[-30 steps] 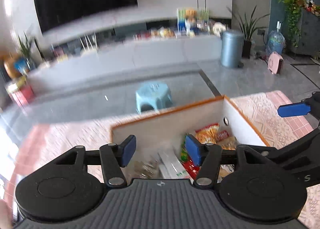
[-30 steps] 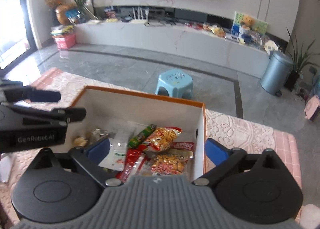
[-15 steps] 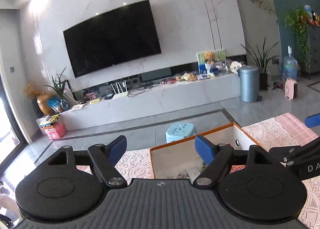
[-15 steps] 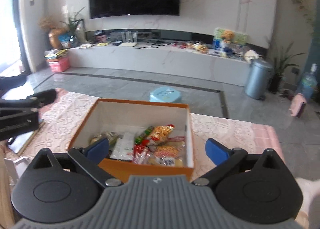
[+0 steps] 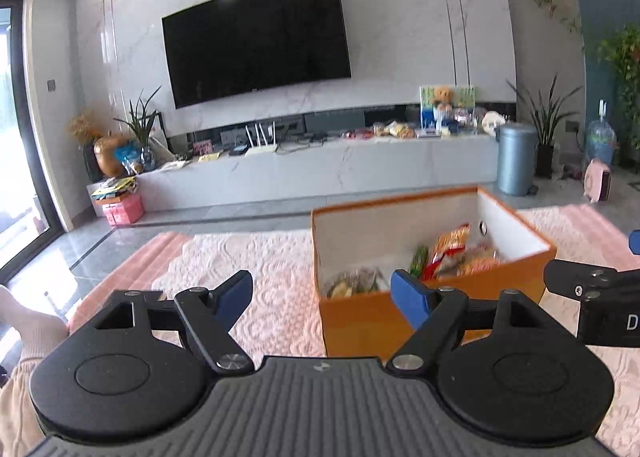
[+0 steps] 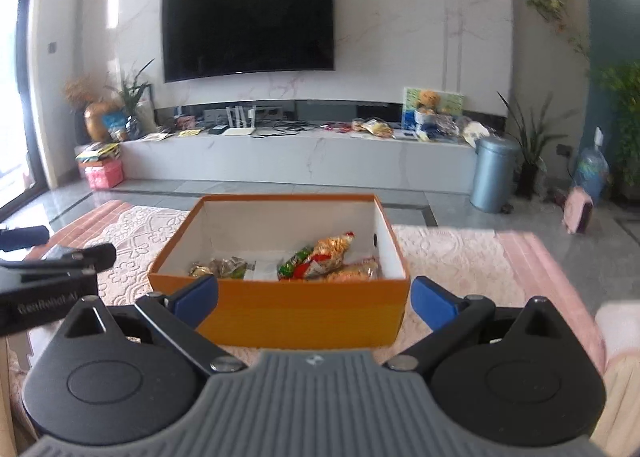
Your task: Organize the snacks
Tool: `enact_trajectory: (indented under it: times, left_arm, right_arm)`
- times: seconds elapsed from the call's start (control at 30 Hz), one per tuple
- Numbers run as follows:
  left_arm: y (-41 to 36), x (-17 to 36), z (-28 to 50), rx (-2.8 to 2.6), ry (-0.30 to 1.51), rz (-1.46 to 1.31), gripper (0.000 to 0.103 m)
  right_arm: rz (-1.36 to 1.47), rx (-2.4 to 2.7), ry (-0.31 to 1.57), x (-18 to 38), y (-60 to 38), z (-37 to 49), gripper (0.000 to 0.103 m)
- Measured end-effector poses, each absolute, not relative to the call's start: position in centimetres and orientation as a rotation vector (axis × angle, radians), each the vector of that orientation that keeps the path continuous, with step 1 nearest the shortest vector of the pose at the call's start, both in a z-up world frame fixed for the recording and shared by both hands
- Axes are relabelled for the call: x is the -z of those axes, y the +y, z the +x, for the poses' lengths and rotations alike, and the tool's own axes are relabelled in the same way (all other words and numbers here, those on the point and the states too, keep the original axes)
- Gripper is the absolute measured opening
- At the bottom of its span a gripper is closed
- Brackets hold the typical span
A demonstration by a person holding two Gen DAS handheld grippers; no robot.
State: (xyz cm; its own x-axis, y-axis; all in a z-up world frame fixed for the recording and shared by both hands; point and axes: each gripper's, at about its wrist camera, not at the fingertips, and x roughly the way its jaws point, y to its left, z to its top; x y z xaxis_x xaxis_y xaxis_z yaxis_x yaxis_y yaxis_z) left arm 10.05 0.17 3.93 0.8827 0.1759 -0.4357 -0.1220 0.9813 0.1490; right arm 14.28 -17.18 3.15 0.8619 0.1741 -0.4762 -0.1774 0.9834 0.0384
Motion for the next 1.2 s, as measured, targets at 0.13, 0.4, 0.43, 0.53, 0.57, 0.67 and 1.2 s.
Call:
enact_trajectory:
  times: [0.13, 0.4, 0.43, 0.53, 0.57, 0.67, 1.2]
  left_arm:
    - [0.0, -2.1, 10.5, -0.182, 0.479, 0.118, 0.092]
    - [0.0, 0.8, 11.2, -0.173, 0.536, 0.134, 0.092]
    - [0.1, 1.1, 11.3, -0.173, 0.545, 0.138, 0.092]
    - [0.0, 1.8, 11.6, -0.173, 0.572, 0.144, 0.092]
    - [0.0, 1.9, 11.7, -0.171, 0.580, 0.143, 0.092]
    - [-0.1, 2.3, 11.8, -0.167, 0.597, 0.147, 0.092]
    - [-0.2, 2.0, 11.8, -0.160, 0.620, 0.141, 0.092]
  right_arm:
    - [0.018, -0.163, 0.525, -0.8, -17.1, 14.4, 0.099]
    - [-0.002, -0.118, 0.513, 2.1, -16.8, 15.2, 0.099]
    - [-0.014, -0.112, 0.517, 2.4, -16.7, 15.5, 0.099]
    - [-0.026, -0.132, 0.512, 3.4, -16.6, 15.7, 0.099]
    - [-0.012, -0.151, 0.503, 3.6, -16.8, 15.6, 0.099]
    - [0.048, -0.173, 0.497, 4.2, -17.5, 15.7, 0.099]
    - [0.053, -0.180, 0.514, 4.0, -17.1, 16.0, 0.099]
